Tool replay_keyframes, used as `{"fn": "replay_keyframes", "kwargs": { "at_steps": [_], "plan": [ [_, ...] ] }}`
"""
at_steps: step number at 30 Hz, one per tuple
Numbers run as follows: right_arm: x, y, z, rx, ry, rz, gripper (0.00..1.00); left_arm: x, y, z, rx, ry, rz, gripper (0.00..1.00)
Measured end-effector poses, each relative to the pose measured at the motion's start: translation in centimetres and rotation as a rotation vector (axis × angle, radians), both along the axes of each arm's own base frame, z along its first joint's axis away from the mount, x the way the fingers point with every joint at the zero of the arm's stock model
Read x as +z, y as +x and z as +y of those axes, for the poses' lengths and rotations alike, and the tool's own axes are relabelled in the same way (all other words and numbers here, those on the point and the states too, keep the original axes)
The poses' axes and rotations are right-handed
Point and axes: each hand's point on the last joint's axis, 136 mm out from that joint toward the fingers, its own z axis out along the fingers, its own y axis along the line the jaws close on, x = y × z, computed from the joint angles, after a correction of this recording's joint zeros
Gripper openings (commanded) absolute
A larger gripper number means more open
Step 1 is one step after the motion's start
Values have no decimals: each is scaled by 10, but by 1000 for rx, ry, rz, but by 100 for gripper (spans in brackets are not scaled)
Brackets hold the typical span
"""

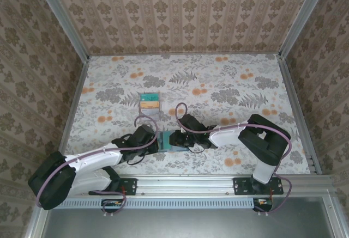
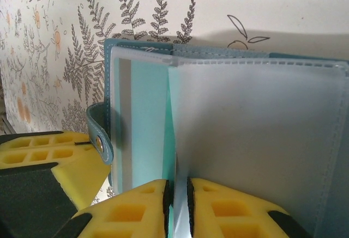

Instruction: Take the credit cards out of the card holder

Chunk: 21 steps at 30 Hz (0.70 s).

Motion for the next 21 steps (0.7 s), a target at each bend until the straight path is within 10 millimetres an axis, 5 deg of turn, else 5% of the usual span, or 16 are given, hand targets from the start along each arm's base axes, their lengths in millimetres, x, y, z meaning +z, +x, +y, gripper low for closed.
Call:
{"fn": "replay_keyframes", "kwargs": {
  "at_steps": [7, 15, 21],
  "plan": [
    [0, 2, 4, 4, 3, 2, 19, 0, 0, 0, 0, 0, 0, 0],
    [0, 2, 4, -2, 5, 7, 0, 0, 0, 0, 0, -1, -1, 0],
    [2, 4, -3, -16, 0, -3, 0, 0, 0, 0, 0, 0, -1, 0]
  ]
}}
